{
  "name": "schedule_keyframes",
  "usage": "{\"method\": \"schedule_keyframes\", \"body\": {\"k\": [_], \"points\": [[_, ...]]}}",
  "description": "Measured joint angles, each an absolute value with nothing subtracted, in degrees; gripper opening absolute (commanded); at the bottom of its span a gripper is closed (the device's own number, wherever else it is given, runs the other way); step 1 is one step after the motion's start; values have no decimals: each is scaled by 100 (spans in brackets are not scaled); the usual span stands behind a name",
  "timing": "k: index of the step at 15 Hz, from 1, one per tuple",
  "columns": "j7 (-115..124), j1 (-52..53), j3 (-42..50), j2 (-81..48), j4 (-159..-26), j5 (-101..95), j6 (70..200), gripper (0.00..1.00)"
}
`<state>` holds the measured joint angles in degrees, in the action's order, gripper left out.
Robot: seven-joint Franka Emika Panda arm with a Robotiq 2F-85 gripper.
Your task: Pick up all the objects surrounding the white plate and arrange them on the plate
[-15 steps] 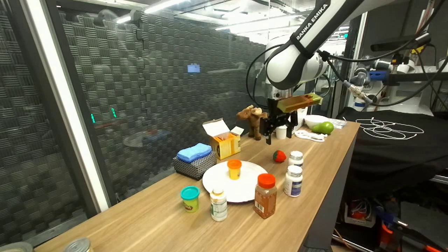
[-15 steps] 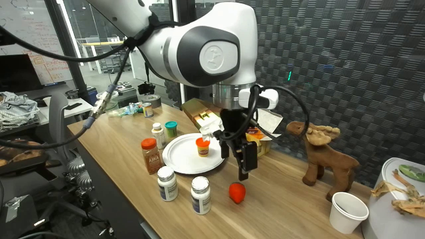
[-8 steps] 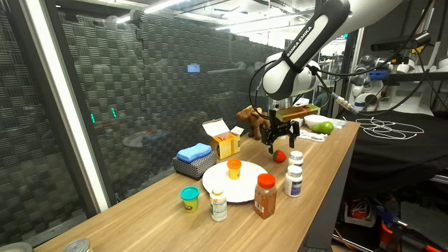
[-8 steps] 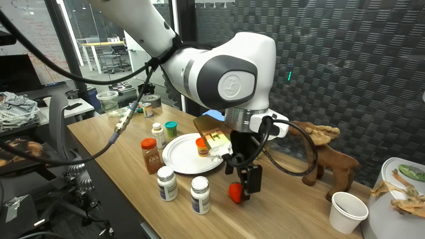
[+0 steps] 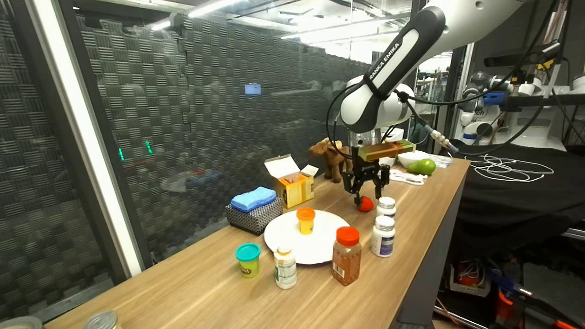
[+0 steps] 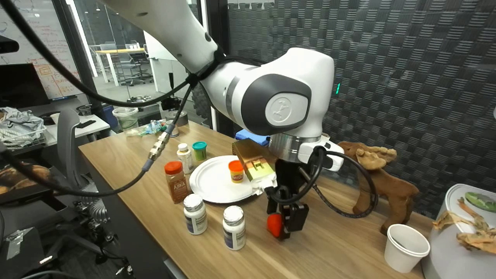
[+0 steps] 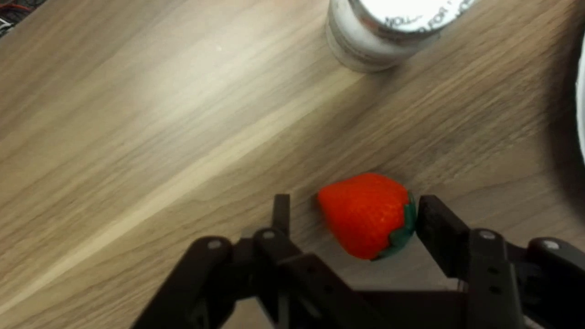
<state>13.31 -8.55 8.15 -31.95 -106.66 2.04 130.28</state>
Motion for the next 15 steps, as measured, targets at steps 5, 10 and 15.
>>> {"method": "schedule_keyframes", "body": {"k": [5,10,15], "points": [[1331,-876,813,-3243,-10573,396,12926,23],[1329,-913,812,-3266,-10520,588,12865,23],[1318,-823,771,-3118,-10481,598,12876,23]]}}
